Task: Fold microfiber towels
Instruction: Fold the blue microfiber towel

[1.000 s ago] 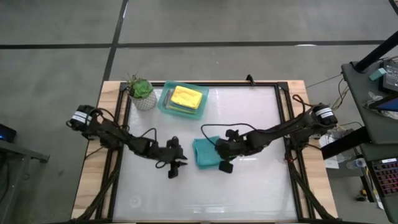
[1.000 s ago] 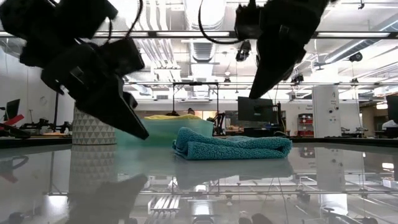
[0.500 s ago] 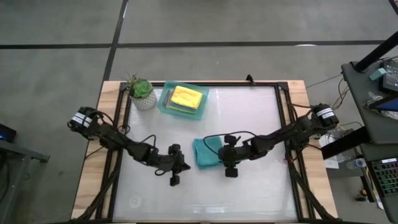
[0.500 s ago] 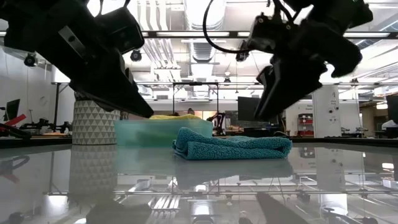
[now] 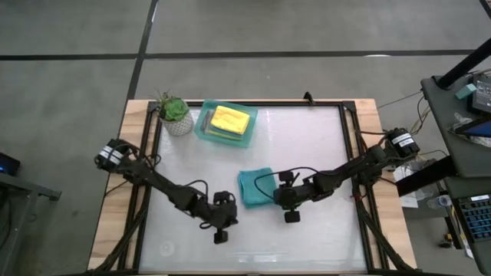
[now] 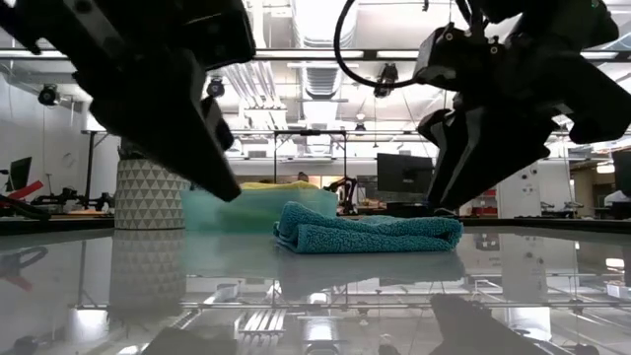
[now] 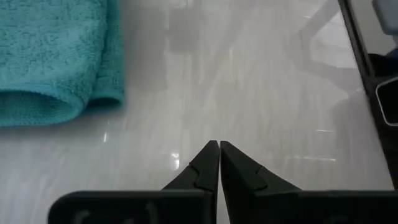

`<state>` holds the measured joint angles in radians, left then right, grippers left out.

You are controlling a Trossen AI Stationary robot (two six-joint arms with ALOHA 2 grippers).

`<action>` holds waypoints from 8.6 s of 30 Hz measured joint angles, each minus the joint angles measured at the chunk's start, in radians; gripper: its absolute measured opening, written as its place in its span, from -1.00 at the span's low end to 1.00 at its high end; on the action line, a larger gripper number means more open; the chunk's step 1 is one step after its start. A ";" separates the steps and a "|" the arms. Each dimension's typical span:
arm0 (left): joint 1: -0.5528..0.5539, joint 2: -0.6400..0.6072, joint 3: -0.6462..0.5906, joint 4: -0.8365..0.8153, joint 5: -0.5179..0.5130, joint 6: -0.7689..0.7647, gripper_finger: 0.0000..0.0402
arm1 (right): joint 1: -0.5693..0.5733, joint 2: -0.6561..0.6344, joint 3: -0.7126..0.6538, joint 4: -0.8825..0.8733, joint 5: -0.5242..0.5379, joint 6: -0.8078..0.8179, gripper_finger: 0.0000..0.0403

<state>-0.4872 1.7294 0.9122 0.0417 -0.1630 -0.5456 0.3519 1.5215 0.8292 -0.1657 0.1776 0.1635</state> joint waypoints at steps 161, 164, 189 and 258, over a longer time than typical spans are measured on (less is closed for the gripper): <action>0.122 -0.032 -0.161 0.289 -0.193 0.269 -1.00 | -0.157 -0.043 -0.049 0.202 0.142 0.010 -0.35; 0.155 -0.038 -0.160 0.290 -0.249 0.265 -1.00 | -0.176 -0.050 -0.049 0.191 0.138 -0.002 -0.34; 0.422 -0.034 -0.168 0.271 -0.050 0.212 -0.30 | -0.216 -0.065 -0.275 0.606 0.138 -0.089 -0.34; 0.421 -0.112 -0.199 0.081 0.017 0.185 -1.00 | -0.221 -0.065 -0.276 0.618 0.138 0.027 -0.34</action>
<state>-0.0662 1.6172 0.7130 0.1228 -0.1459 -0.3607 0.1313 1.4563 0.5529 0.4524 0.3157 0.1909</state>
